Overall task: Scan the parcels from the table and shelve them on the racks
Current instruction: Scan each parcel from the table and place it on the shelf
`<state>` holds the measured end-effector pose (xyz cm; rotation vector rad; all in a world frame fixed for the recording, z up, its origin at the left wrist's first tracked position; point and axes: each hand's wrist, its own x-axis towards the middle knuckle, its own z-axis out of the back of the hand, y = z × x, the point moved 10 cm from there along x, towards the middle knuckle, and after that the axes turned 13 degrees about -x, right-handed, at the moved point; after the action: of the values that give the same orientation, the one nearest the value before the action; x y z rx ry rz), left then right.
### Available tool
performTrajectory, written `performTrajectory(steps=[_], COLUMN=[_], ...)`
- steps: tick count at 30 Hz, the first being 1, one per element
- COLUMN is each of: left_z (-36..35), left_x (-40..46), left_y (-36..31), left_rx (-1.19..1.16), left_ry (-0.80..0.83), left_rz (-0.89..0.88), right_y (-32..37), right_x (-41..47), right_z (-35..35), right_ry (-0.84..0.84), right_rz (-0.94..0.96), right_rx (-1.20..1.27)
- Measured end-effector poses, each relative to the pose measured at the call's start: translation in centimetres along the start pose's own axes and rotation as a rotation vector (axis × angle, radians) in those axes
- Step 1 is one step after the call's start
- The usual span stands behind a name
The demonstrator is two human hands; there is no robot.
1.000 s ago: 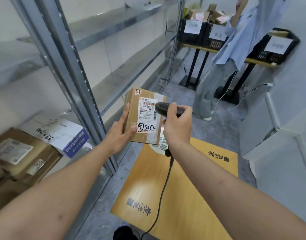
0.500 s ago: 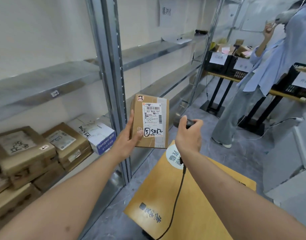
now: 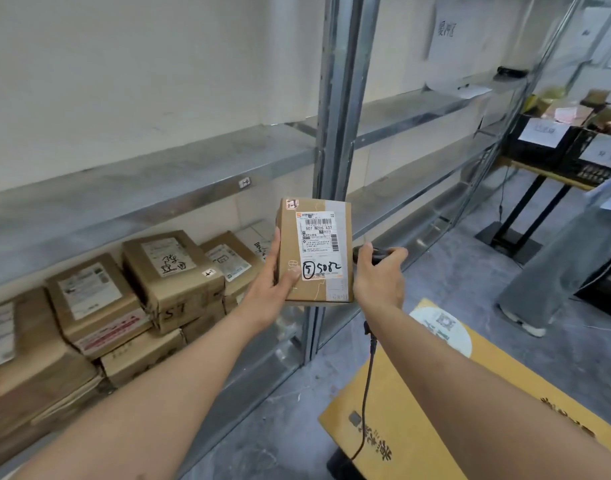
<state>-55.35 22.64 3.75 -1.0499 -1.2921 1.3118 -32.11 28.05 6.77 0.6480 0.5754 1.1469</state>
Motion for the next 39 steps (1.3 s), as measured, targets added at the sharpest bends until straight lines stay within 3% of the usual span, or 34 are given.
performTrajectory(steps=[11, 26, 32, 36, 39], left_z=[7.4, 8.3, 8.6, 7.7, 6.8], left_x=[-1.6, 2.4, 4.5, 6.2, 7.6], left_y=[2.9, 7.9, 4.2, 2.4, 2.5], left_rx=[-0.064, -0.037, 0.643, 1.113, 1.198], left_ry=[-0.183, -0.476, -0.63, -0.599, -0.419], left_rz=[0.098, 0.36, 0.323, 0.213, 0.012], right_y=[4.3, 6.9, 8.8, 9.8, 10.7], right_x=[-1.7, 6.2, 8.6, 8.7, 8.0], right_z=[-7.8, -17.6, -20.2, -21.4, -22.3], right_ry=[0.097, 0.288, 0.338, 0.366, 0.407], right_rz=[0.05, 0.103, 0.155, 0.168, 0.193], right_rx=[-0.051, -0.056, -0.057, -0.058, -0.036])
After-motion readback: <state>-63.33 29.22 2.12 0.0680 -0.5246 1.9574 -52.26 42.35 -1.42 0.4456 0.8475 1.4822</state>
